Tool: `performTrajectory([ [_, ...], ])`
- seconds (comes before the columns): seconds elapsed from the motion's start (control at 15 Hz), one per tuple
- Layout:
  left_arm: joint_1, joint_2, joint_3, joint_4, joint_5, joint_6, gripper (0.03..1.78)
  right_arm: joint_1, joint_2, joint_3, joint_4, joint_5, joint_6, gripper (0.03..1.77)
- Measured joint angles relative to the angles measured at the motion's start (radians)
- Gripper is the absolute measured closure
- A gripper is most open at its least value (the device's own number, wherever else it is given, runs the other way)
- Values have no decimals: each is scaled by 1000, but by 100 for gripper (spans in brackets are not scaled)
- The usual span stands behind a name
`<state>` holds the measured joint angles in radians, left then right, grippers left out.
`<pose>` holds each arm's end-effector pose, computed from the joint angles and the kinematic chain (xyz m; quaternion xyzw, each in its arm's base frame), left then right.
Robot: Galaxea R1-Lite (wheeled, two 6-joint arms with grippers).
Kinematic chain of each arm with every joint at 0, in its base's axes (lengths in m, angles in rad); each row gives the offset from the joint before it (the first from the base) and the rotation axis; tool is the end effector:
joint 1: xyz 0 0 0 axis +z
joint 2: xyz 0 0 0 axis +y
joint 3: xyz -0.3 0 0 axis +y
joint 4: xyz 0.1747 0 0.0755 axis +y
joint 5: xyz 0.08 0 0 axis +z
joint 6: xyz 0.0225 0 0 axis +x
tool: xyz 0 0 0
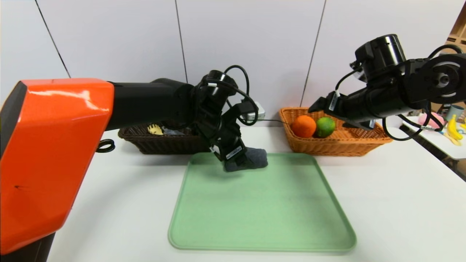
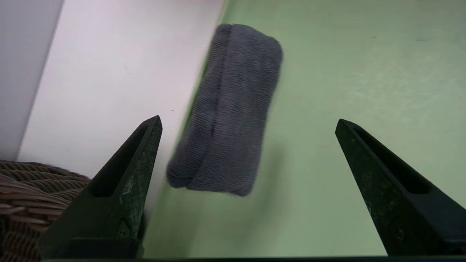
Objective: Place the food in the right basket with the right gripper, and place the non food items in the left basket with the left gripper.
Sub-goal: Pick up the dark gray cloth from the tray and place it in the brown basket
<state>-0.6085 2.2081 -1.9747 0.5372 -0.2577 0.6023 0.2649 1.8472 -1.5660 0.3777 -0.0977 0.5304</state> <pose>0.3569 -0.2556 0.2033 0.3121 0.2381 -0.4812 0.7838 0.3399 0.0899 0.2500 0.1908 0.3278 -0.0072 0.9252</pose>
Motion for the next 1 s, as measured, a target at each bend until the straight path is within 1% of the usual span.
performTrajectory([
  [0.13,0,20,-1,-58,9,7,12,0,0,10,0,4,0,10],
  [0.2,0,26,-1,-63,9,7,12,0,0,12,-1,6,2,10],
  [0.67,-6,41,-1,-39,4,7,12,-1,0,14,-1,6,2,10],
  [1.0,-34,63,-1,-49,5,5,12,-6,0,22,-1,6,2,10],
])
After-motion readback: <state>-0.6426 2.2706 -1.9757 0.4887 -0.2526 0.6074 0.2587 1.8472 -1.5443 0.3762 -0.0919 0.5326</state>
